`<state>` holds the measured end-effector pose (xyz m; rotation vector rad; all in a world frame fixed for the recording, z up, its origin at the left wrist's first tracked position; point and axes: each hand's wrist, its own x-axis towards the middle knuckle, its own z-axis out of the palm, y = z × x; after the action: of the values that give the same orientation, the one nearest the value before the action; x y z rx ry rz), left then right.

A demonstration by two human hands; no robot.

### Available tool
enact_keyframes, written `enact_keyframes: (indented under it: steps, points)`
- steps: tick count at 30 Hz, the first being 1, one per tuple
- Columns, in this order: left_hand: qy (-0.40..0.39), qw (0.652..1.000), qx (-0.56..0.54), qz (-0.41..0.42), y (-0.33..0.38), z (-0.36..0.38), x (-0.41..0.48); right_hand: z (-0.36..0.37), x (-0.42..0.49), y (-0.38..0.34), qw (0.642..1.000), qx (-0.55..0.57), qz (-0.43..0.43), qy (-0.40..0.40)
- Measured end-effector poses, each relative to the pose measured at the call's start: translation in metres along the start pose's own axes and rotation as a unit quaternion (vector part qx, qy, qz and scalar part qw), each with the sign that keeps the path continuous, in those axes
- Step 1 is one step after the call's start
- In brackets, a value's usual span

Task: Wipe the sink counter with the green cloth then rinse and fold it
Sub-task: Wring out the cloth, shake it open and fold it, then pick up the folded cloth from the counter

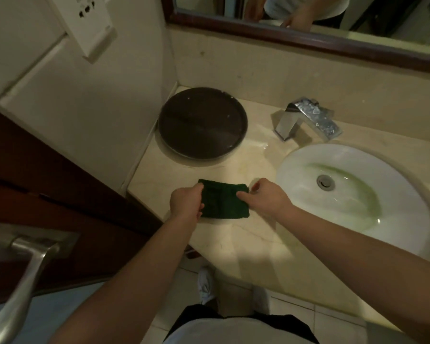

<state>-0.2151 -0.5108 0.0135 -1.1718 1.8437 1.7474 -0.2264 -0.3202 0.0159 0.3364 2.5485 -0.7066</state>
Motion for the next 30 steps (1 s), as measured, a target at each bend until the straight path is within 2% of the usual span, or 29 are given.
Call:
enact_keyframes:
  steps: [2,5,7,9,12,15,16,17,19,20,22,23,27,29,30]
  points:
    - [0.026,0.994,0.076,0.076,-0.011,0.0,-0.001,0.007,-0.005,-0.003,0.999,-0.027,0.006,-0.021]
    - [0.024,0.992,0.098,0.078,-0.024,0.0,-0.001,0.023,-0.006,-0.008,0.999,0.005,0.017,-0.032]
    - [0.027,0.994,0.083,0.07,-0.027,-0.001,-0.001,0.024,-0.007,-0.011,0.997,0.064,0.016,-0.037]
    - [0.034,0.994,0.078,0.068,-0.027,-0.002,0.003,0.017,-0.008,-0.018,0.982,0.172,0.034,-0.064]
    - [0.021,0.999,0.037,0.013,-0.027,-0.002,0.0,-0.006,-0.016,-0.041,0.944,0.308,0.042,-0.108]
    - [-0.038,0.992,-0.078,-0.088,-0.018,-0.002,-0.008,-0.037,-0.026,-0.07,0.945,0.308,-0.027,-0.11]
    - [-0.078,0.978,-0.15,-0.126,-0.014,-0.001,-0.01,-0.049,-0.029,-0.079,0.944,0.304,-0.058,-0.112]
    - [-0.137,0.944,-0.247,-0.169,-0.009,-0.001,-0.012,-0.06,-0.032,-0.088,0.943,0.3,-0.086,-0.114]
    - [-0.264,0.842,-0.419,-0.213,0.0,-0.002,-0.016,-0.082,-0.034,-0.101,0.94,0.292,-0.131,-0.122]
    - [-0.316,0.806,-0.458,-0.202,0.004,-0.003,-0.018,-0.092,-0.034,-0.107,0.937,0.287,-0.151,-0.132]
    - [-0.357,0.782,-0.489,-0.149,0.016,-0.001,-0.019,-0.111,-0.028,-0.115,0.937,0.261,-0.185,-0.14]
    - [-0.353,0.781,-0.5,-0.125,0.022,0.001,-0.018,-0.118,-0.023,-0.117,0.941,0.244,-0.195,-0.133]
    - [-0.292,0.821,-0.489,-0.039,0.053,0.01,-0.002,-0.135,0.009,-0.12,0.957,0.221,-0.173,-0.075]
    - [-0.26,0.853,-0.452,-0.011,0.069,0.015,0.011,-0.133,0.037,-0.118,0.962,0.224,-0.147,-0.044]
    - [-0.226,0.88,-0.418,-0.001,0.075,0.019,0.02,-0.13,0.053,-0.117,0.964,0.226,-0.135,-0.032]
